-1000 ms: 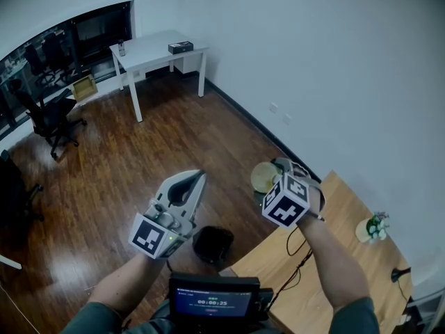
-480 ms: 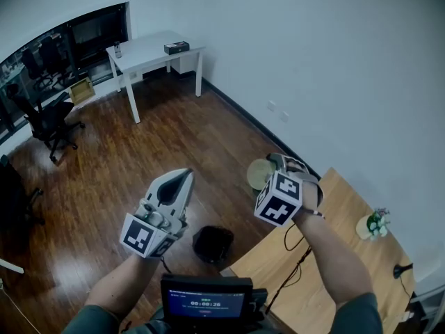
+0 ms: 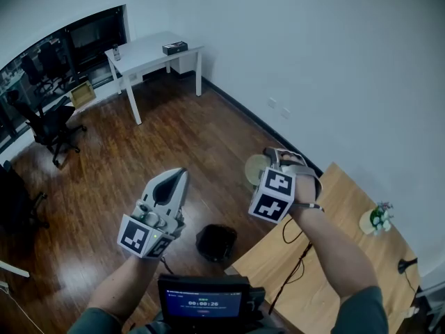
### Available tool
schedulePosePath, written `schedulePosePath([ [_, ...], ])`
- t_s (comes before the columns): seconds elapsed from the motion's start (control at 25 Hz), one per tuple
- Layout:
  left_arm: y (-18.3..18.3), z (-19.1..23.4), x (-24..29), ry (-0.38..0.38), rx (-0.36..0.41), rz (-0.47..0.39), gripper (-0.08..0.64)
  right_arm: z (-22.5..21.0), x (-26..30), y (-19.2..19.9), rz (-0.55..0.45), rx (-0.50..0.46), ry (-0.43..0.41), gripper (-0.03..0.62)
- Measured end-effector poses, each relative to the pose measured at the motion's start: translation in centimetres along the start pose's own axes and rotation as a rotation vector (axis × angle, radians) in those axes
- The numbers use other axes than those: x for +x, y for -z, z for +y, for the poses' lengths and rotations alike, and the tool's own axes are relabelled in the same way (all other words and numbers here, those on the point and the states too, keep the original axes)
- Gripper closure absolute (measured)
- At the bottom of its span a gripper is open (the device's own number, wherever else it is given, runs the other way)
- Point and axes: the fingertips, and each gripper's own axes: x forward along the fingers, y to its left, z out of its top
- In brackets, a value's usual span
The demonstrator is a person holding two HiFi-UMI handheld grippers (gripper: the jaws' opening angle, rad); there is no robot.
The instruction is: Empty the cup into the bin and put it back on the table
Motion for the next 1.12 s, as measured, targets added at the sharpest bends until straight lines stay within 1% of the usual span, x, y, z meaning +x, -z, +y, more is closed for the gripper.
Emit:
schedulePosePath([
  [0.32, 0.3, -0.1, -0.3, -0.015, -0.015, 0.009, 0.569, -0.4, 0.4, 0.2, 0.027, -0.062, 0.015, 0.192],
  [0.6, 0.4, 0.1, -0.5, -0.029, -0.004, 0.011, 0.569, -1.0, 1.4, 0.0, 0.063, -0.112, 0.028, 0.192],
  [0.84, 0.0, 1.2, -0.3, -0.043, 0.001, 0.002, 0.569, -1.3, 2.1, -0.7, 0.082, -0.15, 0.034, 0.192],
  [0.96, 0.4, 1.6, -0.4, -0.051, 0.008, 0.011, 0.569, -1.5, 2.4, -0.7, 0.092, -0.173, 0.04, 0.192],
  [1.12, 0.3, 1.7, -0.3, -0.052, 0.002, 0.002, 0.569, -1.8, 2.5, -0.9, 0.103, -0.2, 0.052, 0.192],
])
